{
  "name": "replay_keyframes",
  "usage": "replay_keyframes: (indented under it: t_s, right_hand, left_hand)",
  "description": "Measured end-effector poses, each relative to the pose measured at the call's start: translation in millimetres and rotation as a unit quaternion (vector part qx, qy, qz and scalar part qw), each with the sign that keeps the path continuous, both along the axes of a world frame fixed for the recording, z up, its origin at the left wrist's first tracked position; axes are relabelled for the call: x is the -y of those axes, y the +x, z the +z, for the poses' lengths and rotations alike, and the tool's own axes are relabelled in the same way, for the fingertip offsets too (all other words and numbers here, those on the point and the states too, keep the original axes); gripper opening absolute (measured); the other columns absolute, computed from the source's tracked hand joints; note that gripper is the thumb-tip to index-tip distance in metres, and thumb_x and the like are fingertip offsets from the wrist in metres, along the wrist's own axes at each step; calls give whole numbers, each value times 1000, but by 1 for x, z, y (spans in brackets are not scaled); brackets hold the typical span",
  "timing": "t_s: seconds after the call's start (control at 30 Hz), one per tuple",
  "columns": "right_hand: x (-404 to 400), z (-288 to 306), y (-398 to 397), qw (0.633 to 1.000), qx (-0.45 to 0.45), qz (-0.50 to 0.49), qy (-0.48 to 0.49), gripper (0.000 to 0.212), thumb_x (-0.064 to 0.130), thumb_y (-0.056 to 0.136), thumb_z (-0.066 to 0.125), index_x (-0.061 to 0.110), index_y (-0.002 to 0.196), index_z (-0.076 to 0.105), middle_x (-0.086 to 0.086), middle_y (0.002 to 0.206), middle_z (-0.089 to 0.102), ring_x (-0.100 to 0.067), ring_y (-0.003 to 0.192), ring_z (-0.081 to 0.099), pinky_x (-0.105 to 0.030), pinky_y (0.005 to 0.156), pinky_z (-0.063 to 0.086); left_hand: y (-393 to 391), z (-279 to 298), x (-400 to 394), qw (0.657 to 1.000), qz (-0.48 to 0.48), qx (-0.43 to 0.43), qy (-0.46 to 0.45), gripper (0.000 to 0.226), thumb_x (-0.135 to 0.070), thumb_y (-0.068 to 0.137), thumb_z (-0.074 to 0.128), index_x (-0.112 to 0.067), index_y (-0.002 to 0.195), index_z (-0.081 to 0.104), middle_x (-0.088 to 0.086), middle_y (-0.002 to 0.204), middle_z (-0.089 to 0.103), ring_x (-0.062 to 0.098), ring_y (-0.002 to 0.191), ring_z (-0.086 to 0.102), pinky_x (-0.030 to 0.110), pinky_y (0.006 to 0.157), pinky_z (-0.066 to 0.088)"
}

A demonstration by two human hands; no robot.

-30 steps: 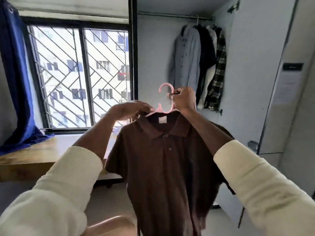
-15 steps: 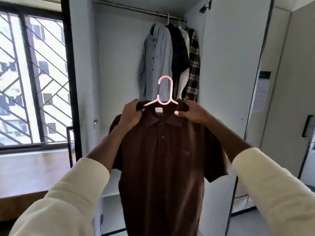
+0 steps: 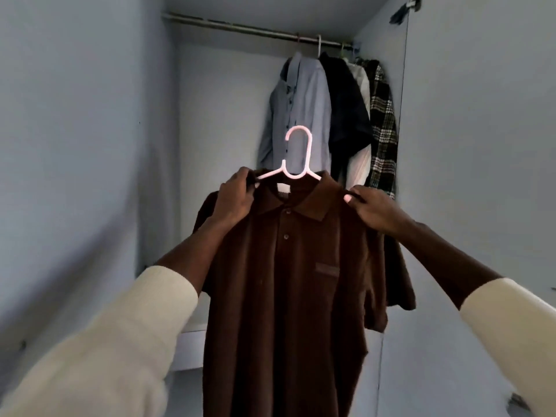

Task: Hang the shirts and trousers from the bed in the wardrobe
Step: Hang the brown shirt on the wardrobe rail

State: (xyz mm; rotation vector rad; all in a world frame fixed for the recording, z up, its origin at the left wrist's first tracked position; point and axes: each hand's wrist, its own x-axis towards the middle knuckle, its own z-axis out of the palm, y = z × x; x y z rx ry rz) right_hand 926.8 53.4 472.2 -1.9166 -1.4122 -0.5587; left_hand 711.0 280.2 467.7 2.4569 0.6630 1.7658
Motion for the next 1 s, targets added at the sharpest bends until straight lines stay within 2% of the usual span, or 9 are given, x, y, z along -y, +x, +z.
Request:
replay_keyframes:
  t_s: [0.13,0.33,0.47,0.57,0.63,0.73,0.83,0.93,1.0]
  right_hand:
    - [-53,33,33,998,27,18,54,23,35,100,49,15,99,61,-13,99,67,-30,94,61,-38,81,48]
    - [-135,107,83,981,141,12,132,29,34,100,49,10,98,66,-16,95,69,-38,92,62,-44,77,50]
    - [-181,174,112,967,163,-12,196,29,33,99,51,9,90,66,-16,94,69,-40,90,62,-41,73,45]
    - [-209,219,130,960,152,-31,232,27,34,97,52,11,89,65,-17,97,68,-40,94,61,-40,75,44]
    - [-226,244,138,957,141,-46,248,26,34,96,54,12,98,66,-20,105,67,-42,101,61,-42,81,46]
    - [-250,272,143,955,142,-59,254,25,33,94,56,12,108,63,-21,116,64,-42,110,58,-43,87,45]
    - [-273,292,142,953,155,-65,252,29,31,94,54,11,116,58,-21,124,60,-43,114,55,-45,91,45]
    - [-293,310,138,948,175,-77,256,34,25,92,54,9,122,53,-22,129,57,-44,118,53,-47,94,44]
    - [-306,326,136,941,186,-86,269,35,21,91,53,6,123,49,-24,128,56,-45,118,53,-47,93,44]
  left_hand:
    - [28,36,-52,998,-5,50,-33,21,-20,96,60,-4,108,55,14,101,66,30,91,60,30,72,36]
    - [84,102,-137,989,-32,118,-85,26,-25,91,66,-8,110,61,11,110,67,26,100,61,29,79,42]
    - [118,144,-195,974,52,170,-138,76,-52,86,66,-8,143,41,16,146,43,34,137,37,47,112,32]
    - [135,156,-233,933,80,214,-276,107,-62,80,67,-7,154,14,19,160,18,36,148,14,55,118,18]
    - [145,158,-256,896,37,246,-368,117,-66,75,71,-5,155,11,20,160,18,38,147,19,52,118,22]
    - [158,161,-281,869,-122,198,-437,87,-53,83,70,-5,147,35,13,149,43,34,133,44,41,100,40]
    - [173,161,-304,854,-186,127,-470,72,-55,86,65,-11,140,47,11,137,55,32,121,54,42,90,47]
    - [188,170,-334,828,-303,189,-433,52,-32,89,69,-4,131,57,13,118,69,29,104,67,40,86,55]
    - [198,183,-349,848,-303,224,-373,47,-18,87,72,-2,128,57,17,116,69,29,98,69,43,92,55]
